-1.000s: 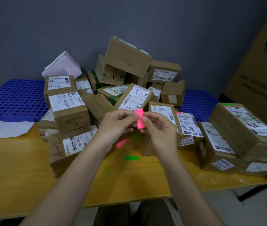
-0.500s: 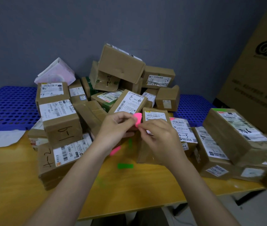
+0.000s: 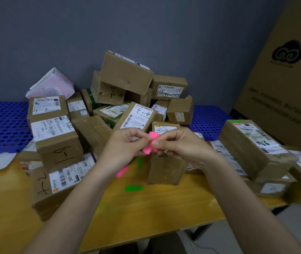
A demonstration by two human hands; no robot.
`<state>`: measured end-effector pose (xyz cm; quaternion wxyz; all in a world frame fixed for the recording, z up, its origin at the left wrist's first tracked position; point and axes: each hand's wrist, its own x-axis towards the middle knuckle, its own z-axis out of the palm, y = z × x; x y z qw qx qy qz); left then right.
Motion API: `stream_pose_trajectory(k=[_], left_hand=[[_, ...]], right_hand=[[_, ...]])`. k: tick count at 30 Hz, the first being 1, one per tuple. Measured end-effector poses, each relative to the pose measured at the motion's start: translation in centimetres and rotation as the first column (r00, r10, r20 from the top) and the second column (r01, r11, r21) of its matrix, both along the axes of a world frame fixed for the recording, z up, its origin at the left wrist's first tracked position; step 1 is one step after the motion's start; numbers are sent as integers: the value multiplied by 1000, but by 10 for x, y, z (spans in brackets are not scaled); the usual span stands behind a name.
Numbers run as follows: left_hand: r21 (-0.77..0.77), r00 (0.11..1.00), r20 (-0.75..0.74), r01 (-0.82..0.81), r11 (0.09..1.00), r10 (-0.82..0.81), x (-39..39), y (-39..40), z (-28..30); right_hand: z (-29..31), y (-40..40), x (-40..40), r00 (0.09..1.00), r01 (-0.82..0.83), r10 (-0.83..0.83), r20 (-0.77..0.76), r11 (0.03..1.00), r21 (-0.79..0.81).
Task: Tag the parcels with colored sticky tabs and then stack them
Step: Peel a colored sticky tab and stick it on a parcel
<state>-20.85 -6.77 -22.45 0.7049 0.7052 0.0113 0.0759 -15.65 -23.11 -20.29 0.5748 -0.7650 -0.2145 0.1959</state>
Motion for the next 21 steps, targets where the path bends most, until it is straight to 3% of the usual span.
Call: stream_pose_trajectory(k=[4,15,21], left_hand=[[30,1000,2,-23,999,23,3,0,-3],[-13,998,-13,-56,998,56,5,-3,-6],[-13,998,11,-66,998,66,8,-4,-8]], right_hand=[[-3,-2,4,1000,16,-15,22,999,-50],[-15,2,-1,983,58,-70,170,995,75],[-18,0,0,983,28,-49,179,993,116]])
